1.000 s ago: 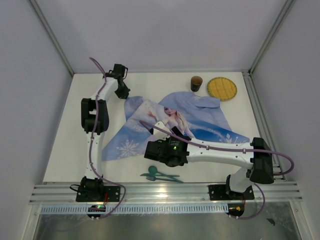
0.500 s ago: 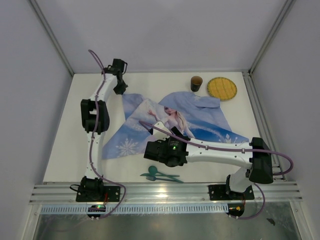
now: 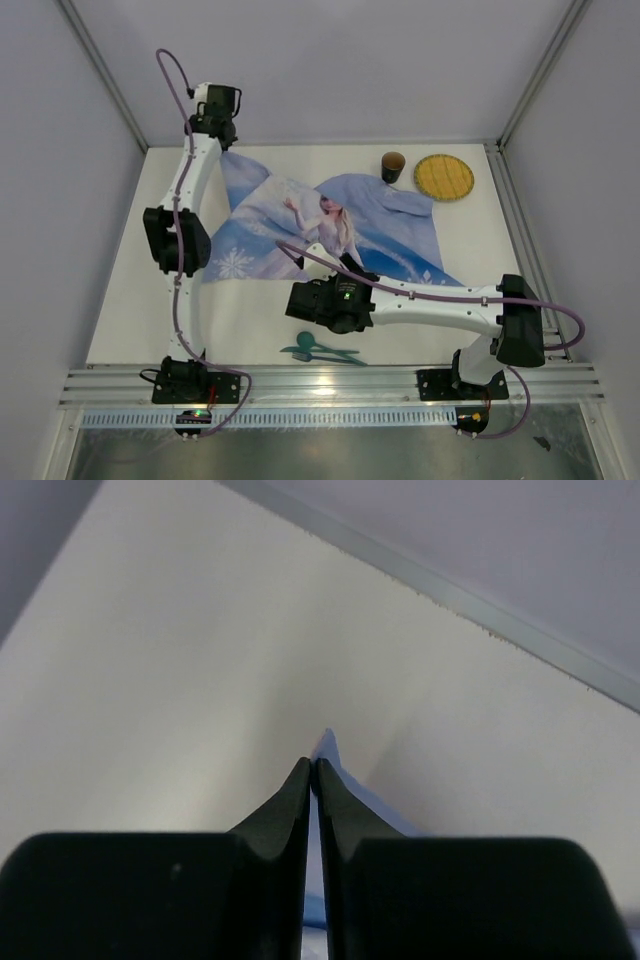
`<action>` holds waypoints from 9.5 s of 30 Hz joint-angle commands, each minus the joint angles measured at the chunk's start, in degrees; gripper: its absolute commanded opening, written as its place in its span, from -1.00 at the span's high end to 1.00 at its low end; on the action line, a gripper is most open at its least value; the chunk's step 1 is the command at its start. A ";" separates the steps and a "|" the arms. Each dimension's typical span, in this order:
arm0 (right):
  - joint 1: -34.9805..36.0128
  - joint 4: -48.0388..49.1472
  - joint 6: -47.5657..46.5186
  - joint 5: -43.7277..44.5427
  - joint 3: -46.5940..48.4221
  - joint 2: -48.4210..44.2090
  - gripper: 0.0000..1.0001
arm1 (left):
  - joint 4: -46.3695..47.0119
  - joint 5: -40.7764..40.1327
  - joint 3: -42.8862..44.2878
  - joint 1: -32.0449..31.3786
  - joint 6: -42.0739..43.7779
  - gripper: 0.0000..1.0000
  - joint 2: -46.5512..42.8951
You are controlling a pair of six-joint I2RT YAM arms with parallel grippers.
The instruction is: Set the dinner table for one person
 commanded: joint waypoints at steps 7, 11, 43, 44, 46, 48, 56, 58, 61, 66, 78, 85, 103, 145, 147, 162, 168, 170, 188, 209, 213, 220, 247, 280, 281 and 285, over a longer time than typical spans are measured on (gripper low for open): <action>-0.09 2.61 -0.89 0.63 1.32 0.93 -0.52 | 11.90 -13.97 2.71 0.14 12.60 0.72 -9.28; -0.09 3.06 -1.33 0.37 1.76 1.63 -0.53 | 13.14 -16.88 0.35 0.14 14.98 0.63 -8.23; -3.87 9.73 0.17 -12.99 0.63 -7.58 -0.89 | -19.04 3.42 -54.21 -0.21 -35.79 -0.03 -30.78; -3.95 10.34 0.16 -12.99 0.01 -8.03 -0.89 | -18.33 3.68 -54.25 -0.30 -38.17 -0.05 -32.73; -3.95 12.45 -1.06 -14.04 -2.36 -9.08 -0.89 | -15.53 2.99 -62.04 -1.26 -43.62 -0.10 -37.56; -3.96 14.29 -2.64 -15.18 -3.94 -10.66 -0.89 | -8.16 2.20 -72.28 -2.84 -53.11 -0.20 -46.17; -3.96 16.06 -7.65 -17.12 -5.88 -14.10 -0.89 | 4.00 -2.73 -86.32 -4.25 -67.19 -0.29 -55.43; -3.96 15.89 -9.14 -17.47 -5.71 -14.36 -0.89 | 4.62 -3.17 -87.37 -4.25 -67.81 -0.26 -54.20; -3.87 15.89 -10.55 -17.65 -5.62 -14.97 -0.89 | 7.07 -4.57 -88.96 -4.34 -68.96 -0.25 -54.11; -3.87 16.06 -11.61 -18.00 -6.15 -15.94 -0.89 | 8.92 -7.21 -90.28 -4.25 -69.40 -0.25 -53.41; -3.96 15.45 -11.70 -17.83 -4.48 -14.63 -0.89 | 12.35 -7.56 -88.61 -4.25 -67.99 -0.18 -45.95; -3.87 14.92 -11.35 -16.69 -4.48 -14.62 -0.89 | 12.18 -7.30 -85.01 -4.25 -66.85 0.17 -41.20; -6.59 16.68 -14.51 -15.11 -4.04 -11.99 -0.89 | -11.98 -0.98 -62.97 -6.27 -56.13 1.00 -36.97; -21.36 21.86 -25.24 -20.64 -0.52 -11.46 -0.89 | -41.88 -5.18 -29.83 -6.36 -40.49 1.00 -57.45; -21.36 22.21 -24.45 -20.82 -0.70 -11.20 -0.89 | -42.49 -6.59 -23.61 -6.36 -38.99 1.00 -56.93; -21.44 24.06 -24.18 -26.34 -1.40 -12.07 -0.90 | -41.26 -5.98 -24.80 -6.36 -35.74 1.00 -54.55; -20.83 31.43 -26.55 -40.83 -7.72 -13.75 -0.92 | -39.86 -6.16 -27.52 -6.36 -35.47 1.00 -54.99; -19.87 30.83 -27.43 -40.86 -8.70 -12.00 -0.92 | -39.77 -6.07 -27.88 -6.36 -35.47 1.00 -54.73; -6.59 28.19 -24.53 -34.00 -9.05 7.61 -0.89 | -39.24 -4.93 -27.26 -6.36 -33.63 1.00 -52.62; -6.59 29.07 -25.41 -38.75 -9.66 13.59 -0.72 | -38.36 -3.70 -25.68 -6.36 -31.43 1.00 -50.07; -6.77 28.11 -26.29 -37.43 -8.96 13.85 -0.72 | -38.36 -3.70 -26.12 -6.36 -31.60 1.00 -50.07; -7.12 23.55 -26.56 -36.90 -6.06 10.35 -0.72 | -36.35 -2.21 -29.63 -6.36 -32.48 1.00 -50.51; -7.65 24.32 -25.41 -27.76 -10.45 9.72 -0.13 | -33.62 -2.38 -35.26 -6.36 -33.36 1.00 -51.91; -7.73 28.10 -22.51 -31.54 -13.53 13.41 0.25 | -32.48 -2.29 -34.65 -6.36 -32.13 1.00 -50.77; -7.73 28.19 -22.43 -31.28 -13.53 13.41 0.24 | -32.39 -2.20 -34.65 -6.36 -32.13 1.00 -50.68; -8.17 27.75 -22.25 -30.49 -13.62 14.29 0.25 | -31.42 -1.77 -35.52 -6.36 -32.57 1.00 -51.03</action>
